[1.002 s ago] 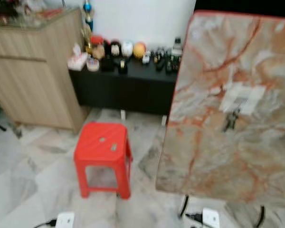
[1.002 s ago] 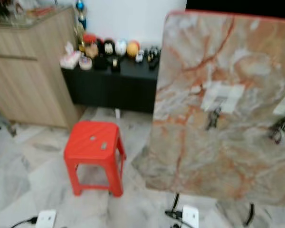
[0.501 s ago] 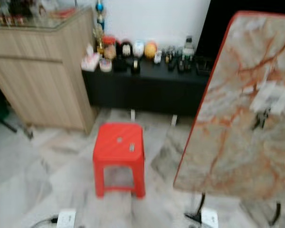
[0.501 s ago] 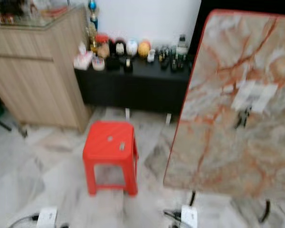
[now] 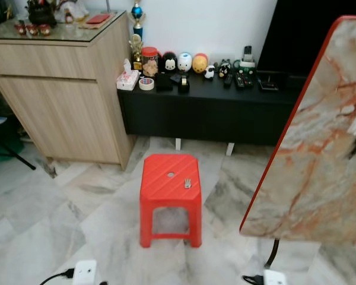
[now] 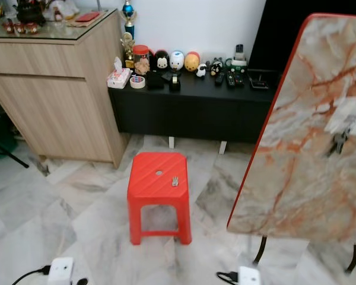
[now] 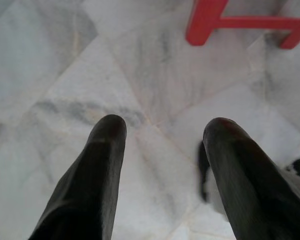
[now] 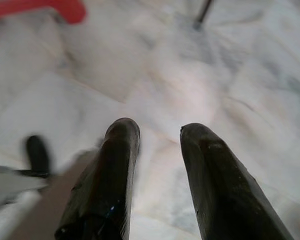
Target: Hang keys on a hook
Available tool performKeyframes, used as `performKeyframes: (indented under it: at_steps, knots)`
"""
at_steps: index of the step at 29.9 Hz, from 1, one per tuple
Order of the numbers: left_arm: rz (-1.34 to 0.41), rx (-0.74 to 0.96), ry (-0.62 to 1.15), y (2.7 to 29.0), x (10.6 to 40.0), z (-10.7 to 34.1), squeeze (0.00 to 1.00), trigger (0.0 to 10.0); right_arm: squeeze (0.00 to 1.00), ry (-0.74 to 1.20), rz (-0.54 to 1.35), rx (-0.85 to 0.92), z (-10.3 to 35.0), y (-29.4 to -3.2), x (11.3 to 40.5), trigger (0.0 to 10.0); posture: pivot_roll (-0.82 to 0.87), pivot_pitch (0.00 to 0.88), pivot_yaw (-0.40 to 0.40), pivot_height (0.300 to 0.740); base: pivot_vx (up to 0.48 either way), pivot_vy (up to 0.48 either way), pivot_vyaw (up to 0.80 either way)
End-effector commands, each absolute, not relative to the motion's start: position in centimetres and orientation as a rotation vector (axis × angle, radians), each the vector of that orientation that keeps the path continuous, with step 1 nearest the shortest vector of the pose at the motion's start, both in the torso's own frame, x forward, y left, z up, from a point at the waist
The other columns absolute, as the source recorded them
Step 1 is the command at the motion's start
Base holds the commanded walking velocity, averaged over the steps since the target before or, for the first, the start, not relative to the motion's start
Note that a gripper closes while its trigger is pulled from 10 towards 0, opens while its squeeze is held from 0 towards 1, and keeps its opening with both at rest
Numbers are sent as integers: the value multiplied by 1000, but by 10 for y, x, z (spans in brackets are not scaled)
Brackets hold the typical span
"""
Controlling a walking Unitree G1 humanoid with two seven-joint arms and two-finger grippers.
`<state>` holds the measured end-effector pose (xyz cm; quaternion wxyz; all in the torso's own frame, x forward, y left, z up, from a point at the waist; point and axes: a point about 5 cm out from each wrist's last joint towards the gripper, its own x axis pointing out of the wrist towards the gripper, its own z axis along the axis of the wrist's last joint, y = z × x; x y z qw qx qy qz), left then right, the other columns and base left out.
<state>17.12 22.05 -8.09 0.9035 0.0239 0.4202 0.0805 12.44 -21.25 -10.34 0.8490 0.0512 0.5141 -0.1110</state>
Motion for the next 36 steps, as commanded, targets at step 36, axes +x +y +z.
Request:
performKeyframes:
  at_steps: [36]
  knots:
    - [176,74,860,226,171,-79,0,10000,0,1070,-160,124,-104,-176,137,10000,80,0,-36,740,0,168,0]
